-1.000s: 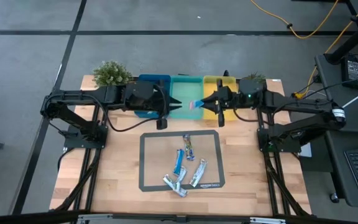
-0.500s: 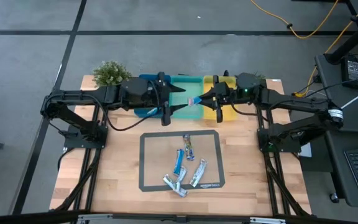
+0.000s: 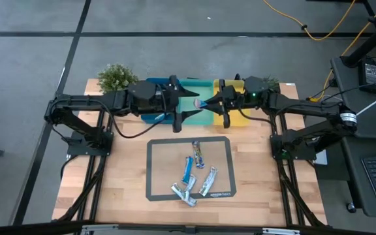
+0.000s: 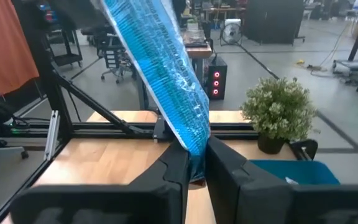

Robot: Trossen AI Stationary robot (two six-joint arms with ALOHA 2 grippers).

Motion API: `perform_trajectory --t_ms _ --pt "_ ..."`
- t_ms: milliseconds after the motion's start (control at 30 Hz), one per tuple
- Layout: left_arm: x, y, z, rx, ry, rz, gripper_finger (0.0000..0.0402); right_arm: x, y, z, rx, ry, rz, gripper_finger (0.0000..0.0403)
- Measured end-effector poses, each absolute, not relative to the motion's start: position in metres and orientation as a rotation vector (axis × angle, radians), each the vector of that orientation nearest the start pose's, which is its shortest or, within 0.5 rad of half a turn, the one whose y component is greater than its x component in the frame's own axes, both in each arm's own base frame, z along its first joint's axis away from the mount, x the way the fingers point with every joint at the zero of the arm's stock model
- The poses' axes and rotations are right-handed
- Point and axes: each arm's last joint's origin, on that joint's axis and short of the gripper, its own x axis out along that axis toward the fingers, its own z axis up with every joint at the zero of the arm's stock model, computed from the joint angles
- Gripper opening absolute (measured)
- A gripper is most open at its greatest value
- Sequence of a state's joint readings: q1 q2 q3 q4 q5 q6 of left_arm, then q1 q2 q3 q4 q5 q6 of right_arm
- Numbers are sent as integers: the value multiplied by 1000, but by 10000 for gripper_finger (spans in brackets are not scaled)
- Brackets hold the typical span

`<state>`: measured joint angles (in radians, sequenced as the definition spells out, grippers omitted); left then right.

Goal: Pick and place Granola Bars by type
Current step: Put the red granola bar into the blue bin

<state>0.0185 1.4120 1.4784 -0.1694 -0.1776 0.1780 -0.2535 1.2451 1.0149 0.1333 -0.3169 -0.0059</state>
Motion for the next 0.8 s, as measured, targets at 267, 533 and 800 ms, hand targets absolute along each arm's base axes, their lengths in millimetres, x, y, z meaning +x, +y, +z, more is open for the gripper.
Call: perform_trajectory --t_ms 267,533,800 --pt "315 11 429 187 131 189 195 277 -62 349 18 62 66 48" --pt "315 11 429 187 130 193 78 277 -62 349 23 63 66 48" --pt "315 11 429 188 131 191 33 277 -61 349 37 64 80 53"
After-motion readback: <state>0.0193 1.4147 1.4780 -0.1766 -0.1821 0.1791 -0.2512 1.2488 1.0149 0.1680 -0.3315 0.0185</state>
